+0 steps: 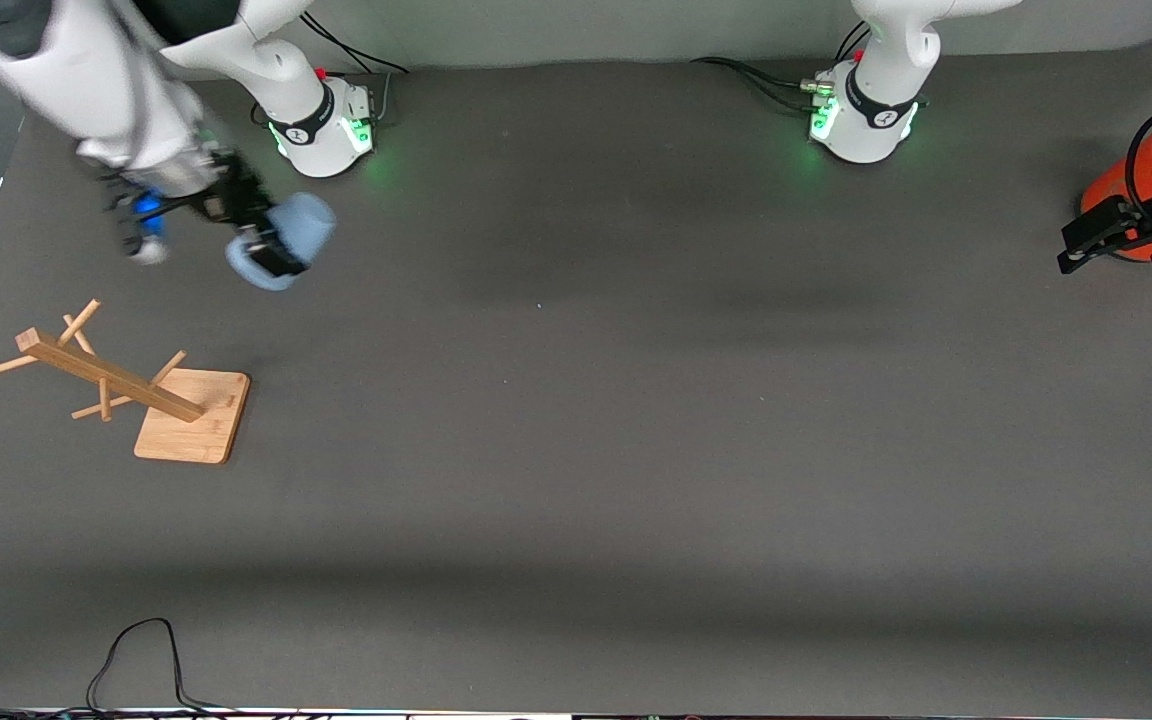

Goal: Rotate and upright cup with both arms
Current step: 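Carry the held cup with the right gripper toward the table middle, then lower the held cup toward the table with the right gripper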

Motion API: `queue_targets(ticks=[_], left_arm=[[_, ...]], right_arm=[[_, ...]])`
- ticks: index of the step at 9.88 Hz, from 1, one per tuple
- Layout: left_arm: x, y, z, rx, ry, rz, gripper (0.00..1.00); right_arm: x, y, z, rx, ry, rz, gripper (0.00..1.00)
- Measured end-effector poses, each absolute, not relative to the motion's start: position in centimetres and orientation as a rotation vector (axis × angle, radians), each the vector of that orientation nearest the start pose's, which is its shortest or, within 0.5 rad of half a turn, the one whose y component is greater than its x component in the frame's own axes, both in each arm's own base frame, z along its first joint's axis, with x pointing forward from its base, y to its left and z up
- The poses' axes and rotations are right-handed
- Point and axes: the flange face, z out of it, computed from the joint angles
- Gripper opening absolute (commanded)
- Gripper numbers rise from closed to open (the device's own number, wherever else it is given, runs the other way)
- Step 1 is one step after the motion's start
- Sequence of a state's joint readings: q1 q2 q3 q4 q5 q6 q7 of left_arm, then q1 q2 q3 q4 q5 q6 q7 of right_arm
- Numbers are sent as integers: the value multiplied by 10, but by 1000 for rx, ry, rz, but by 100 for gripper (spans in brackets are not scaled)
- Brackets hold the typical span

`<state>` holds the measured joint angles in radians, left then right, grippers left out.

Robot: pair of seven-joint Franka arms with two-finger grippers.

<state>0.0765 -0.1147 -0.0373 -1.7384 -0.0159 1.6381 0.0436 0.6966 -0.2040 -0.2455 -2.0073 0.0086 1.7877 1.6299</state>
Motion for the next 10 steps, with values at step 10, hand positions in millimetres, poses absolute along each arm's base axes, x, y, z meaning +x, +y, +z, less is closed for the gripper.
queue_targets(ticks=[10], left_arm=[[531, 44, 588, -3158, -81, 68, 100]], right_arm=[[439, 557, 336, -2213, 2389, -192, 50]])
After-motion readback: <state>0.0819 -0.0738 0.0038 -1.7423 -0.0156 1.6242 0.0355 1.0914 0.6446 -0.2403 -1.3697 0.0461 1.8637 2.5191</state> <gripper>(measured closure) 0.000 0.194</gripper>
